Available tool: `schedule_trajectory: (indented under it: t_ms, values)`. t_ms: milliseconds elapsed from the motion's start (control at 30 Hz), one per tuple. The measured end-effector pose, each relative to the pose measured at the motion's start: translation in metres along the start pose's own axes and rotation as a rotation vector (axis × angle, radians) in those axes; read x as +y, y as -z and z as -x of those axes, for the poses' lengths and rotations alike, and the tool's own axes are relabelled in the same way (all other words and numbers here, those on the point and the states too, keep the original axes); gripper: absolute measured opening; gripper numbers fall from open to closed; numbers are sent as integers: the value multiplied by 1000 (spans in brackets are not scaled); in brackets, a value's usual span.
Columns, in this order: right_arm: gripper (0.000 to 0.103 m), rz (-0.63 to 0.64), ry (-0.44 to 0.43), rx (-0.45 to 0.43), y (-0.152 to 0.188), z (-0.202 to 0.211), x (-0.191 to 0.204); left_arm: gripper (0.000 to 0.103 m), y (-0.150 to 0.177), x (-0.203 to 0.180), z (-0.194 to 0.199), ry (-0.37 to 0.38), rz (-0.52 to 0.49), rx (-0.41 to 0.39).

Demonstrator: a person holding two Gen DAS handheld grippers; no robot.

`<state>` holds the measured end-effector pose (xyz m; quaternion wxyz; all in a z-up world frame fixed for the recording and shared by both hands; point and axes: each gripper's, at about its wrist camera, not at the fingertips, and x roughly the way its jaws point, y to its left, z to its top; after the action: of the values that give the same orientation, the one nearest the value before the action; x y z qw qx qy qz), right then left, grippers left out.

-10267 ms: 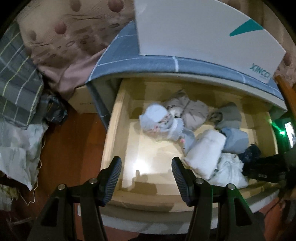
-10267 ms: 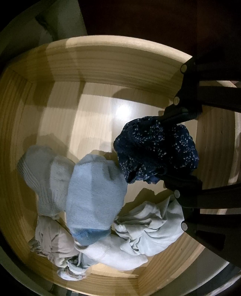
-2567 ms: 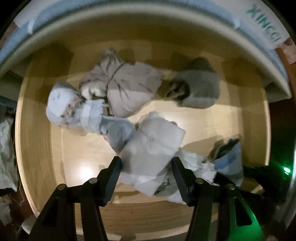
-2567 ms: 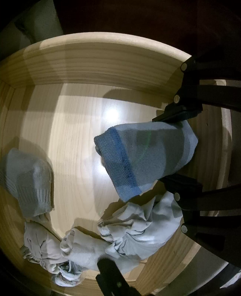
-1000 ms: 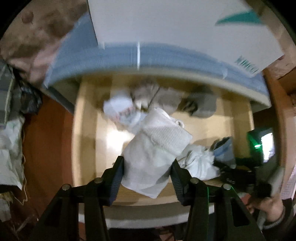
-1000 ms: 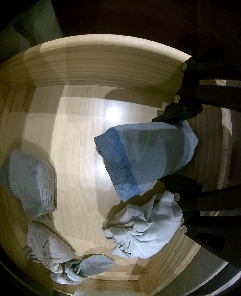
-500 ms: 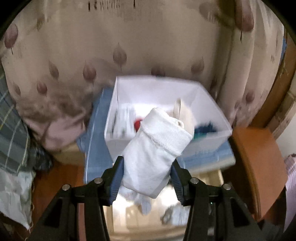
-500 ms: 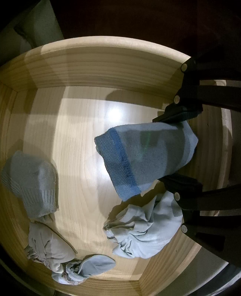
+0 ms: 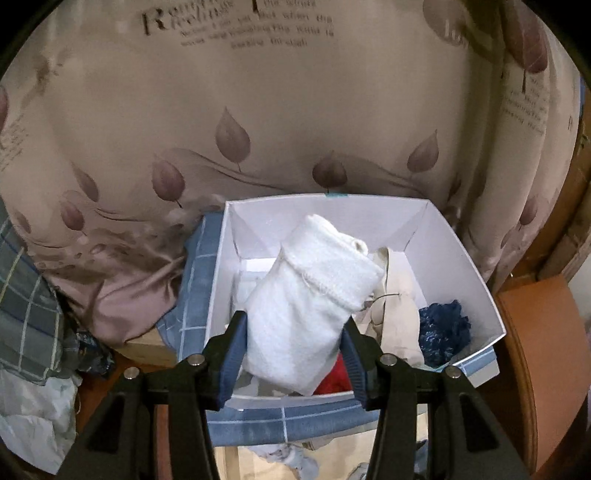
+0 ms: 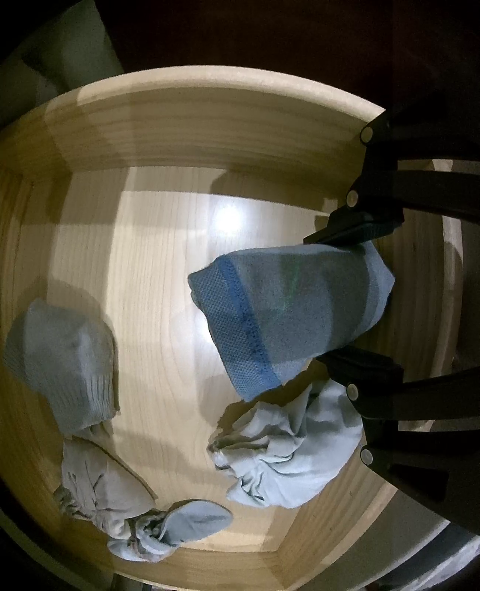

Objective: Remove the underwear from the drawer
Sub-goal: 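Lower the white rolled sock into the white box and open the left tool, then move the open left tool back over the drawer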

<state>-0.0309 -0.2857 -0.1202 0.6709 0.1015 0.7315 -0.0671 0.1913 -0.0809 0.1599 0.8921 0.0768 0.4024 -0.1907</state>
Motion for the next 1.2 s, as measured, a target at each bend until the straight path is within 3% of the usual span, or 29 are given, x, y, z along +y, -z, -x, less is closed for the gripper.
schedule_trajectory:
  t_ms: [267, 567, 867, 1200]
  values:
    - [46, -2, -1, 3, -2, 2, -5, 51, 11, -11, -38, -20, -26, 83]
    - [46, -2, 4, 5, 0, 2, 0, 54, 16, -9, -50, -14, -5, 120]
    - [47, 8, 15, 12, 1, 1, 3, 56, 16, 4, -13, 12, 53, 77]
    - [47, 22, 38, 25, -3, 0, 14, 57, 83, 8, 27, -12, -14, 118]
